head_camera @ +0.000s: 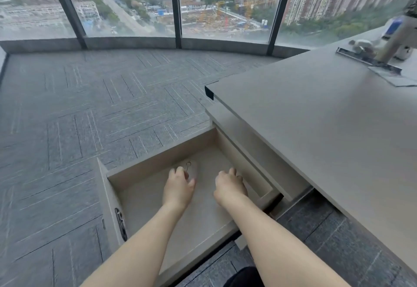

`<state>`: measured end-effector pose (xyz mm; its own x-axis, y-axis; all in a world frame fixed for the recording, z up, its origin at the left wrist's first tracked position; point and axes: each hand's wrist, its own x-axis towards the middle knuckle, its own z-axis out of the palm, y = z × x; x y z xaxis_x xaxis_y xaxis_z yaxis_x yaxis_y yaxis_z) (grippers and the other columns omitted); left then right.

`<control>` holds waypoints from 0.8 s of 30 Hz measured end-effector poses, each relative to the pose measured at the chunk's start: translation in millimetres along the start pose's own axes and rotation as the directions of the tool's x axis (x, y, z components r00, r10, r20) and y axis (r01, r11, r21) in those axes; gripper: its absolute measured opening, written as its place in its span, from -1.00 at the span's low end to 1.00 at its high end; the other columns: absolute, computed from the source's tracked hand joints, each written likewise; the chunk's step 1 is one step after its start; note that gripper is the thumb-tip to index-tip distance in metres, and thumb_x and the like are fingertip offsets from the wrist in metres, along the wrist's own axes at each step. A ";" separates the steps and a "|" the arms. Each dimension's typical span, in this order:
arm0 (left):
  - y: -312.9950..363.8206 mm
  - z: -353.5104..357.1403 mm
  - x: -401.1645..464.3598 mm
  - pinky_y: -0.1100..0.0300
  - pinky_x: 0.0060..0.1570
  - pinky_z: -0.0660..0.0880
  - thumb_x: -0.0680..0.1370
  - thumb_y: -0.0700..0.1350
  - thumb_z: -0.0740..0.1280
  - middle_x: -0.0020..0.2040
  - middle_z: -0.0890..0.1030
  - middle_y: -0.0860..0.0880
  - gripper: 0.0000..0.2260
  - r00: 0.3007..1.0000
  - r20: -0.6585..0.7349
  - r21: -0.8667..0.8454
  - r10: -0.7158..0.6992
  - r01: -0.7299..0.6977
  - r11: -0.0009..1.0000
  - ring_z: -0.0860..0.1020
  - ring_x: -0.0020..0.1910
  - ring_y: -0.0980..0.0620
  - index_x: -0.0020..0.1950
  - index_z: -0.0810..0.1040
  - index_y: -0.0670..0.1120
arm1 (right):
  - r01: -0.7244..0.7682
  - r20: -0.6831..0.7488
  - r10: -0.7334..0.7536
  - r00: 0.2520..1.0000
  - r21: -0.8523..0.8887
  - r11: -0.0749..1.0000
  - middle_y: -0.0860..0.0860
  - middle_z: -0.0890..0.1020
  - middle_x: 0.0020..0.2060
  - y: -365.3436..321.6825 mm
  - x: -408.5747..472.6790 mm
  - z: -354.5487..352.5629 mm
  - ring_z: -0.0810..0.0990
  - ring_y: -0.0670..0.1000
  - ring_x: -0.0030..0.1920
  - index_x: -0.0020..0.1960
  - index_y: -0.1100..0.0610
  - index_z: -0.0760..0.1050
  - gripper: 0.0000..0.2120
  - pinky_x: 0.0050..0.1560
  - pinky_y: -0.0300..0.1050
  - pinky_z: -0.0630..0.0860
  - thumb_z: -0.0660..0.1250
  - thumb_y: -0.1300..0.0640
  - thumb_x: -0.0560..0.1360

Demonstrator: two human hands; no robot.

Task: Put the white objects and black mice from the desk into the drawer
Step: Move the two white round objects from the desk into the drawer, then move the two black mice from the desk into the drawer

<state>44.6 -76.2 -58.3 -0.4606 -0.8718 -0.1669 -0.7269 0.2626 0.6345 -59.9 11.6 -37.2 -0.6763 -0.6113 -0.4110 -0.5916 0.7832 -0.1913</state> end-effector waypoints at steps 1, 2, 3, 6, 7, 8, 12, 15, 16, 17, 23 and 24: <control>0.8 -0.5 0.2 0.09 -0.03 0.40 0.53 -0.06 0.31 0.14 0.48 -0.17 -0.81 1.000 -0.006 -0.002 0.005 -0.005 1.000 0.53 0.06 -0.20 0.03 0.50 -0.17 | -0.001 0.004 0.001 1.000 -0.006 1.000 0.19 0.30 0.36 0.0 -1.4 -0.3 0.41 0.23 0.28 0.36 0.19 0.35 -0.61 0.15 0.02 0.49 0.25 0.18 0.55; 1.5 -1.8 0.3 0.08 0.02 0.41 0.53 -0.08 0.29 0.17 0.48 -0.18 -0.81 1.000 -0.023 -0.010 0.017 -0.017 1.000 0.53 0.09 -0.21 0.06 0.52 -0.18 | 0.006 -0.006 -0.006 1.000 -0.002 1.000 0.19 0.31 0.35 0.9 -3.5 -0.5 0.42 0.23 0.27 0.36 0.19 0.35 -0.63 0.11 0.02 0.48 0.22 0.18 0.56; 3.0 -4.0 -0.4 0.07 0.08 0.41 0.53 -0.11 0.28 0.20 0.49 -0.18 -0.81 0.998 -0.049 -0.029 0.035 -0.036 0.999 0.52 0.12 -0.21 0.08 0.54 -0.18 | 0.020 -0.040 -0.018 0.999 0.031 0.999 0.20 0.34 0.33 2.6 -9.4 -4.1 0.43 0.23 0.25 0.33 0.20 0.37 -0.65 0.05 0.02 0.46 0.17 0.18 0.56; 17.7 -16.7 -7.4 0.13 0.15 0.36 0.53 -0.18 0.25 0.19 0.54 -0.16 -0.83 0.987 -0.121 -0.105 0.105 -0.118 0.987 0.49 0.18 -0.16 0.05 0.58 -0.14 | 0.143 -0.234 -0.087 0.968 0.236 0.961 0.17 0.46 0.17 12.0 -36.5 -24.9 0.50 0.21 0.10 0.10 0.20 0.43 -0.82 -0.05 -0.02 0.43 0.13 0.19 0.56; 26.4 -21.6 -11.7 0.14 0.15 0.35 0.53 -0.18 0.25 0.16 0.56 -0.14 -0.84 0.980 -0.141 -0.120 0.141 -0.158 0.980 0.50 0.18 -0.14 0.04 0.59 -0.12 | 0.201 -0.304 -0.111 0.946 0.282 0.938 0.15 0.50 0.10 16.3 -50.9 -34.8 0.52 0.19 0.03 0.00 0.18 0.43 -0.88 -0.07 -0.01 0.45 0.15 0.18 0.56; 36.8 -25.8 -17.7 0.16 0.14 0.36 0.52 -0.19 0.25 0.13 0.58 -0.13 -0.84 0.969 -0.160 -0.136 0.186 -0.208 0.969 0.51 0.16 -0.12 0.02 0.59 -0.11 | 0.259 -0.370 -0.135 0.919 0.307 0.916 0.12 0.54 0.02 21.7 -66.3 -45.3 0.53 0.16 -0.02 -0.07 0.16 0.42 -0.92 -0.09 0.00 0.46 0.18 0.16 0.55; 98.0 -40.0 -60.2 0.37 0.00 0.37 0.52 -0.24 0.26 0.02 0.60 -0.03 -0.84 0.888 -0.252 -0.220 0.383 -0.439 0.871 0.56 0.03 0.00 0.02 0.62 -0.12 | 0.446 -0.586 -0.176 0.791 0.356 0.821 -0.02 0.61 -0.28 52.0 -138.3 -94.6 0.57 0.03 -0.23 -0.13 0.12 0.50 -0.89 -0.20 -0.03 0.51 0.28 0.11 0.54; 155.4 -44.1 -105.0 0.47 -0.07 0.39 0.54 -0.23 0.26 -0.02 0.59 0.02 -0.85 0.828 -0.295 -0.319 0.477 -0.556 0.768 0.55 -0.06 0.10 0.03 0.60 -0.10 | 0.492 -0.692 -0.106 0.714 0.388 0.779 -0.07 0.57 -0.45 91.6 -196.1 -132.7 0.53 -0.05 -0.41 -0.17 0.05 0.55 -0.87 -0.35 -0.10 0.48 0.31 0.07 0.55; 174.9 -42.8 -119.9 0.49 -0.10 0.40 0.54 -0.22 0.26 -0.04 0.60 0.03 -0.86 0.820 -0.290 -0.357 0.493 -0.571 0.739 0.56 -0.09 0.13 0.02 0.59 -0.10 | 0.496 -0.719 -0.067 0.692 0.405 0.768 -0.05 0.57 -0.47 109.0 -214.4 -142.6 0.53 -0.03 -0.43 -0.18 0.05 0.55 -0.86 -0.37 -0.06 0.48 0.32 0.07 0.55; 194.6 -40.3 -135.0 0.52 -0.15 0.39 0.54 -0.21 0.27 -0.07 0.60 0.05 -0.87 0.818 -0.268 -0.394 0.509 -0.575 0.717 0.56 -0.12 0.16 0.02 0.59 -0.08 | 0.488 -0.747 -0.024 0.665 0.410 0.771 -0.03 0.59 -0.46 128.7 -231.5 -151.1 0.54 -0.01 -0.43 -0.18 0.05 0.55 -0.86 -0.37 -0.05 0.49 0.32 0.08 0.55; 292.7 20.7 -224.9 0.18 -0.09 0.54 0.53 -0.11 0.31 0.01 0.64 -0.05 -0.81 0.695 0.150 -0.465 0.703 -0.578 0.670 0.61 -0.06 0.01 0.12 0.57 -0.08 | 0.252 -0.855 0.301 0.422 0.429 0.867 -0.01 0.61 -0.32 286.5 -295.6 -165.0 0.57 0.09 -0.21 -0.20 0.04 0.51 -0.87 -0.21 -0.02 0.48 0.34 0.17 0.52; 303.4 35.8 -239.6 0.12 -0.03 0.54 0.52 -0.09 0.31 0.08 0.63 -0.07 -0.78 0.667 0.191 -0.458 0.720 -0.588 0.666 0.61 -0.01 0.00 0.15 0.56 -0.07 | 0.188 -0.854 0.348 0.386 0.442 0.877 0.00 0.62 -0.27 315.4 -302.4 -162.4 0.56 0.12 -0.14 -0.20 0.04 0.51 -0.88 -0.17 -0.01 0.46 0.33 0.20 0.51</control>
<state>-83.8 227.2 147.2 -0.9281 -0.3131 0.2015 0.0200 0.4985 0.8667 -113.2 425.0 171.6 -0.8418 -0.0604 0.5364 -0.4519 0.6222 -0.6393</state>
